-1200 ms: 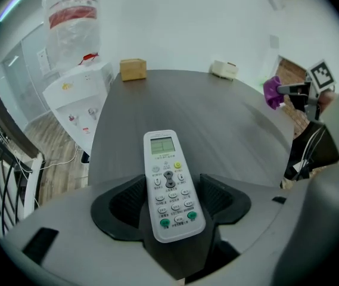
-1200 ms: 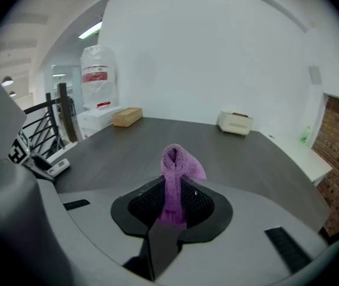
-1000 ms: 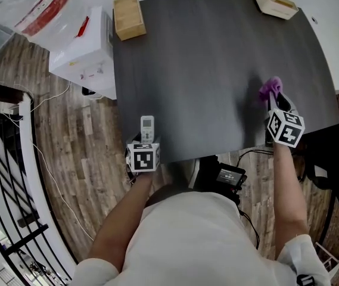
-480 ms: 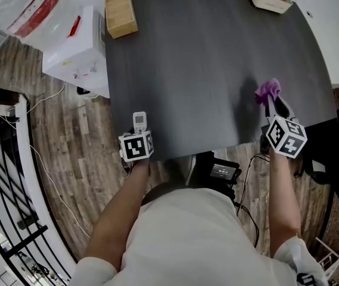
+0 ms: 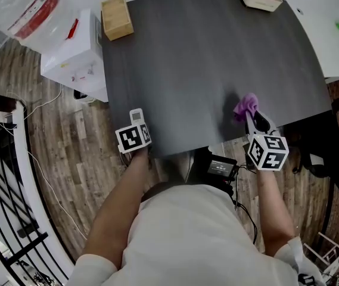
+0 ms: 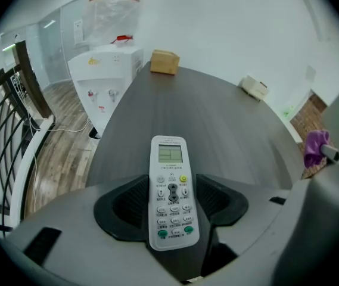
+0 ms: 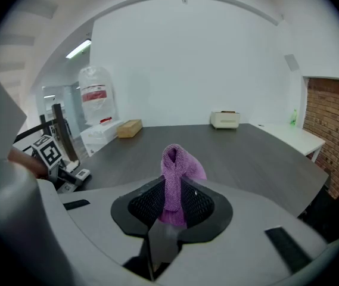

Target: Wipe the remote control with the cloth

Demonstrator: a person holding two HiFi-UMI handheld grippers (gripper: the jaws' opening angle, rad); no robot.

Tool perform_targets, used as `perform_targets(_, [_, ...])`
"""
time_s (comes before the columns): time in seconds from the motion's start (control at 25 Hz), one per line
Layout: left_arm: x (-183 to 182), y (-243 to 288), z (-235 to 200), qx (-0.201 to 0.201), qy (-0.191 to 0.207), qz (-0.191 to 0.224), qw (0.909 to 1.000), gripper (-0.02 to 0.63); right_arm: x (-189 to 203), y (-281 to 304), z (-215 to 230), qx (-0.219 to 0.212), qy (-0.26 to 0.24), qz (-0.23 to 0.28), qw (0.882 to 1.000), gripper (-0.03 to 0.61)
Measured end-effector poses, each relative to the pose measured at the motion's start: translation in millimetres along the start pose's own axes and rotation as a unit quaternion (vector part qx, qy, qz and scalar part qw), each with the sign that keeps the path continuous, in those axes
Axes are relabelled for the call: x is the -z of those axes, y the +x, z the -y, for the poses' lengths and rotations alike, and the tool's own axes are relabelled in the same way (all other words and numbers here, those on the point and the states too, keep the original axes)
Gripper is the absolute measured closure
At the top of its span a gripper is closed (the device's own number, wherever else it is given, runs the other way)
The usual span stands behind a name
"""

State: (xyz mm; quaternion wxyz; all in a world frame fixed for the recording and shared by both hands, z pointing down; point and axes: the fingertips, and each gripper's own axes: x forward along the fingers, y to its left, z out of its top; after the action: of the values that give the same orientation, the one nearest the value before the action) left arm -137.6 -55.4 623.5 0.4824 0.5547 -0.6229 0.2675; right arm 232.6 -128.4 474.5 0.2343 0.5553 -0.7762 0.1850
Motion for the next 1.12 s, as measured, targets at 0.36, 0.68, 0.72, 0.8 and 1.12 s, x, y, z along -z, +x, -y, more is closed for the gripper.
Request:
perform_targets(0.36, [0.6, -15.7, 6.8, 0.068, 0.036, 0.037, 0.9964, 0.362, 5.1, -23.4, -9.5, 0.009, -0.034, -0.003, 0.999, 0.5])
perform_targets(0.68, [-1.2, -55.5, -0.1, 0.126, 0.053, 0.094, 0.9862, 0.36, 17.0, -56.4, -16.0, 0.024, -0.037, -0.003, 0.999, 0.5])
perform_targets(0.72, [0.2, -62.7, 0.4, 0.131, 0.051, 0.102, 0.9848, 0.36, 19.5, -61.7, -16.4, 0.024, -0.038, -0.003, 0.999, 0.5])
perform_targets(0.8, [2.8, -80.0, 0.5, 0.139, 0.046, 0.121, 0.9818, 0.36, 23.7, -71.0, -17.0, 0.019, -0.04, -0.003, 0.999, 0.5])
perform_targets(1.12, [26.5, -192.8, 31.2, 0.246, -0.011, 0.254, 0.9352, 0.36, 37.8, -105.4, -22.1, -0.041, -0.042, -0.001, 0.998, 0.499])
